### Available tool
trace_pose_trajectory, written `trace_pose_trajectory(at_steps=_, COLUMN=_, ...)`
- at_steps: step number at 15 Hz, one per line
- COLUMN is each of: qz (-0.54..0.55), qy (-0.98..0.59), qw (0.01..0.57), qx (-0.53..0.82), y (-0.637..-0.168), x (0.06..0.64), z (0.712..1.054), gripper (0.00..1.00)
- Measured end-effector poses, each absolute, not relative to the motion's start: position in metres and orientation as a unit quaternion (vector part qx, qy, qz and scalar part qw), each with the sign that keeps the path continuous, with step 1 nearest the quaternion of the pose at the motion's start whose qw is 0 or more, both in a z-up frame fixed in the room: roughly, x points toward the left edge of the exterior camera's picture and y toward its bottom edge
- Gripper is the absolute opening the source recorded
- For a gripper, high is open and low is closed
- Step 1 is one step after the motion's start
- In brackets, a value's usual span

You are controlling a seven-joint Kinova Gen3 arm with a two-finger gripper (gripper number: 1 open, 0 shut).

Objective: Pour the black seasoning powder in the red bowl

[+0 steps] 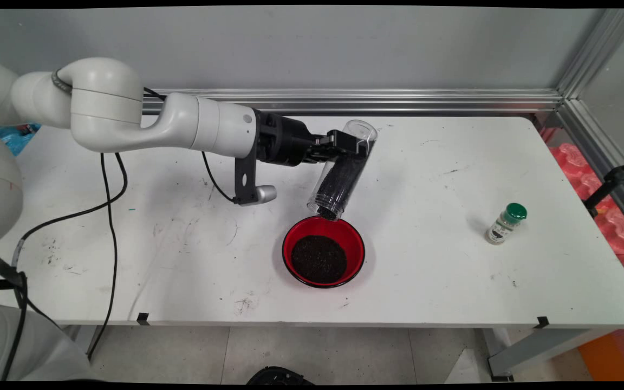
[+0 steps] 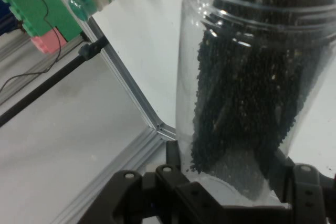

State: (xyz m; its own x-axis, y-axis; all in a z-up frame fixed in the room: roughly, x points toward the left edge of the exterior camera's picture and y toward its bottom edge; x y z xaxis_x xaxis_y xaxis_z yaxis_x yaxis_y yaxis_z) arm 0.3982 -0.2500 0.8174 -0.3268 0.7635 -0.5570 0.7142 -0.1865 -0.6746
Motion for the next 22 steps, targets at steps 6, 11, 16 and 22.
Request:
trace_pose_trajectory(at_steps=6, qz=0.502, qy=-0.660, qw=0.041, qx=-0.557, y=-0.251, x=0.401, z=0.818, gripper=0.00)
trace_pose_trajectory(at_steps=11, qz=0.491, qy=-0.693, qw=0.070, qx=-0.523, y=-0.252, x=0.404, z=0.818, gripper=0.00)
trace_pose_trajectory(at_steps=16, qz=0.478, qy=-0.726, qw=0.100, qx=-0.484, y=-0.252, x=0.409, z=0.818, gripper=0.00)
trace_pose_trajectory(at_steps=22, qz=0.463, qy=-0.759, qw=0.129, qx=-0.439, y=-0.257, x=0.415, z=0.819, gripper=0.00)
